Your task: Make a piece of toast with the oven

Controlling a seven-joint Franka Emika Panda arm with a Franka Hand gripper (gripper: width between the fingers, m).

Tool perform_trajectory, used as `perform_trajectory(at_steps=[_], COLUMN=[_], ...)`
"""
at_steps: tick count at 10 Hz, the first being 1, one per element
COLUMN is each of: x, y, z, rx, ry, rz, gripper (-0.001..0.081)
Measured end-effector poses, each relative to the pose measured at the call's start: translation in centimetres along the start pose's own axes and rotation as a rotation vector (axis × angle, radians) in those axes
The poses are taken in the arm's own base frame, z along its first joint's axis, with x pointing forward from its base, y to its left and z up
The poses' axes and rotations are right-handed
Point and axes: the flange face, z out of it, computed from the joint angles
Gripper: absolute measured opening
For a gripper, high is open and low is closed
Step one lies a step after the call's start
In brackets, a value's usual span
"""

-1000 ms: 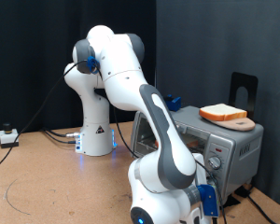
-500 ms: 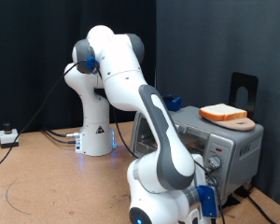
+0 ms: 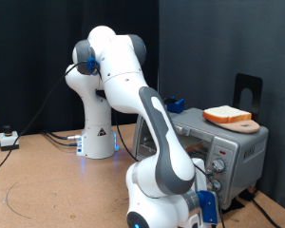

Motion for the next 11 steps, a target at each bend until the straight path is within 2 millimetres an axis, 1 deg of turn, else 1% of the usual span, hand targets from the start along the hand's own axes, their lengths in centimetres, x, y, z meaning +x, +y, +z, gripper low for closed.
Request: perform_trajectory(at_steps=[2,4,5,6,9,10,11], x=[-0.1,-0.1,-0.1,0.0,0.1,0.1,0.1], y=[0.1,-0.1,-0.2,-0.4,-0.6,-0.7,-0.7], z=[-0.4,-0.4,-0.2,0.0,0.6,0.6,0.6], rx=[0.003,0.006,0.008,0.010,0.010,0.011,0.011], ry=[0.006,0.002,-0.003,-0.008,-0.018,-0.021,-0.021], rz=[0.000,-0.002,-0.005,-0.008,0.001,0.005,0.015], gripper=[0.0809,0.0810,0.0661,0.0661,0.0243,0.0243,0.0098])
